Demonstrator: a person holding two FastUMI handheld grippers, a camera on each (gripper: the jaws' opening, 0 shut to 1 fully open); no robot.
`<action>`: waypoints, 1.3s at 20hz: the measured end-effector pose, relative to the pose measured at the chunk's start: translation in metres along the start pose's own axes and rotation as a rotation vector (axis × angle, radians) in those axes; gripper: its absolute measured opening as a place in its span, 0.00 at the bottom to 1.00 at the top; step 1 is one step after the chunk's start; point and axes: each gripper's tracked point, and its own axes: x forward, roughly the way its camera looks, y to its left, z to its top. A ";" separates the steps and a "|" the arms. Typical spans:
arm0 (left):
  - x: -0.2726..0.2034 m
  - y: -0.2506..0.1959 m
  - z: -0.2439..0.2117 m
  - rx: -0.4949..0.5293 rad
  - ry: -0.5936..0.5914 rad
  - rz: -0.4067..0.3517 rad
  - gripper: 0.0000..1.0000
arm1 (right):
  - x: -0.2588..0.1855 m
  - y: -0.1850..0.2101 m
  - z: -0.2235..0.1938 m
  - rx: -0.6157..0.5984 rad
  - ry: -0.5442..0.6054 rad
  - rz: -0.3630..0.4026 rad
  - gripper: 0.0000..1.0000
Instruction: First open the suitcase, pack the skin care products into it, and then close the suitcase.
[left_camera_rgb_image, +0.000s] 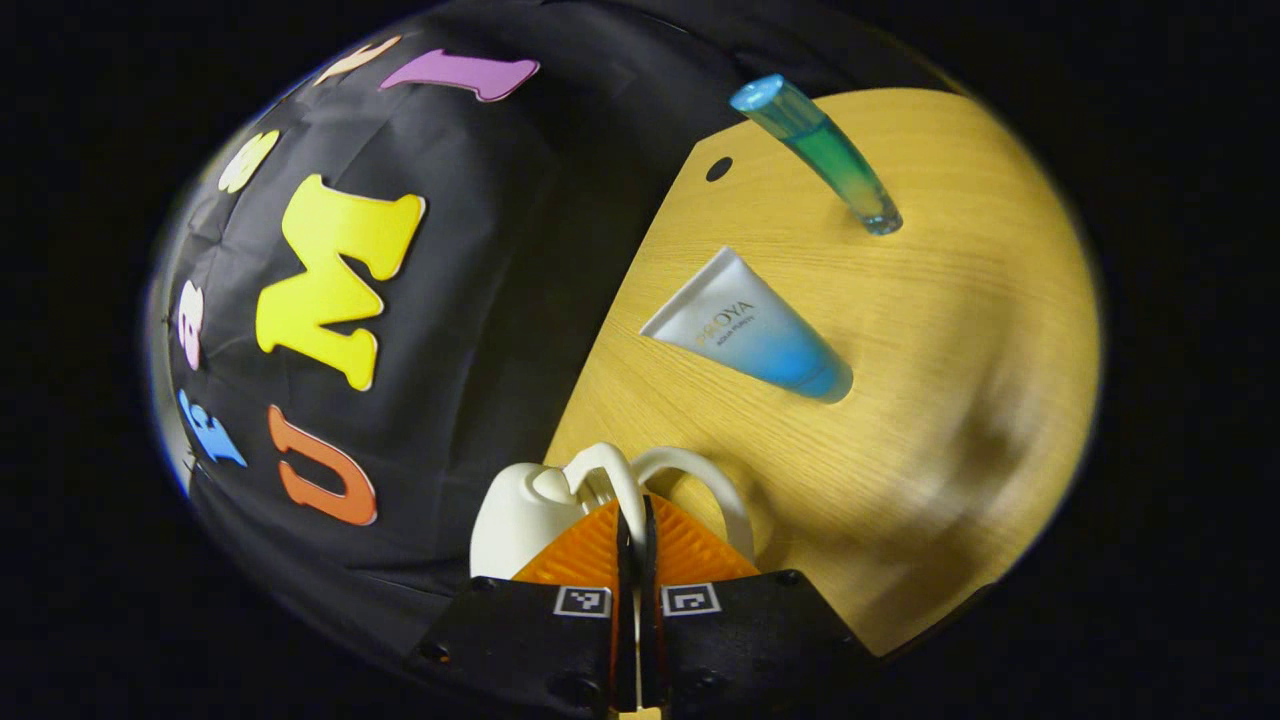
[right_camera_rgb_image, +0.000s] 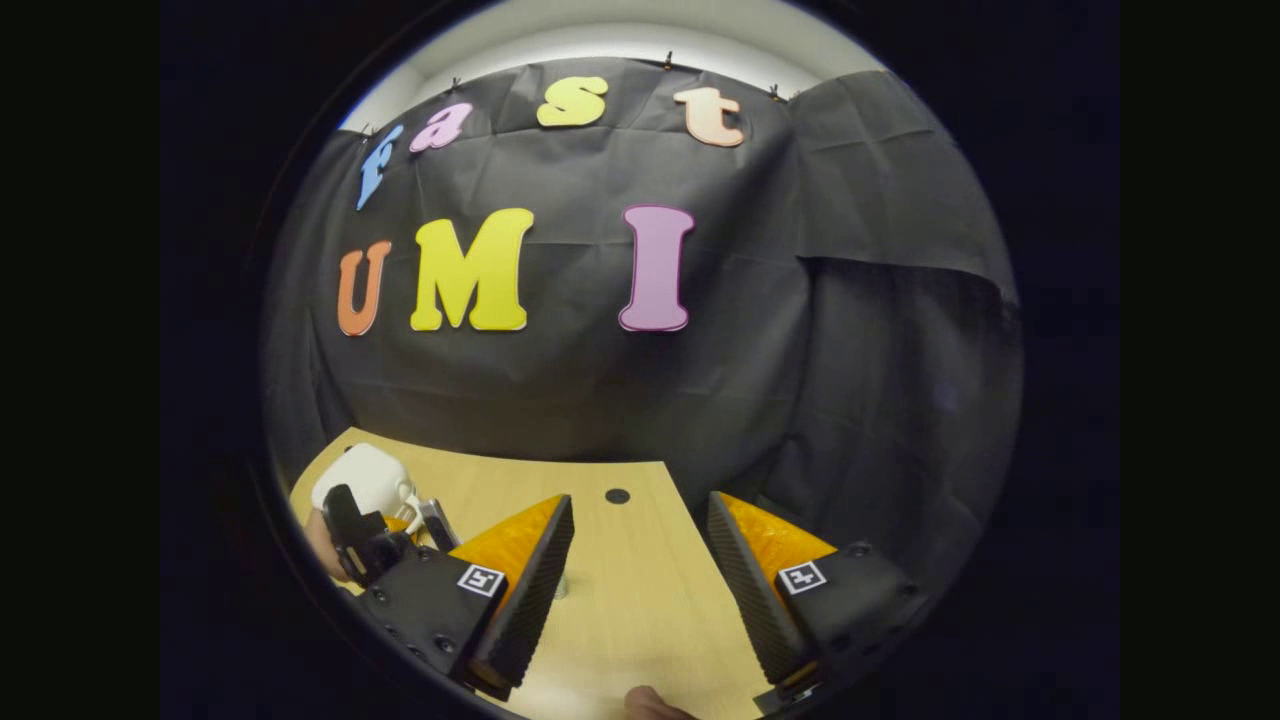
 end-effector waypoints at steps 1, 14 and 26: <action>-0.004 0.006 0.000 -0.042 -0.009 -0.027 0.04 | -0.002 0.006 0.006 -0.011 -0.006 -0.008 0.81; -0.118 0.191 -0.046 -0.528 -0.246 0.047 0.03 | -0.024 0.171 0.074 -0.052 -0.082 0.073 0.81; -0.055 0.297 -0.312 -0.833 -0.061 0.133 0.02 | -0.048 0.258 0.068 -0.096 -0.051 0.127 0.81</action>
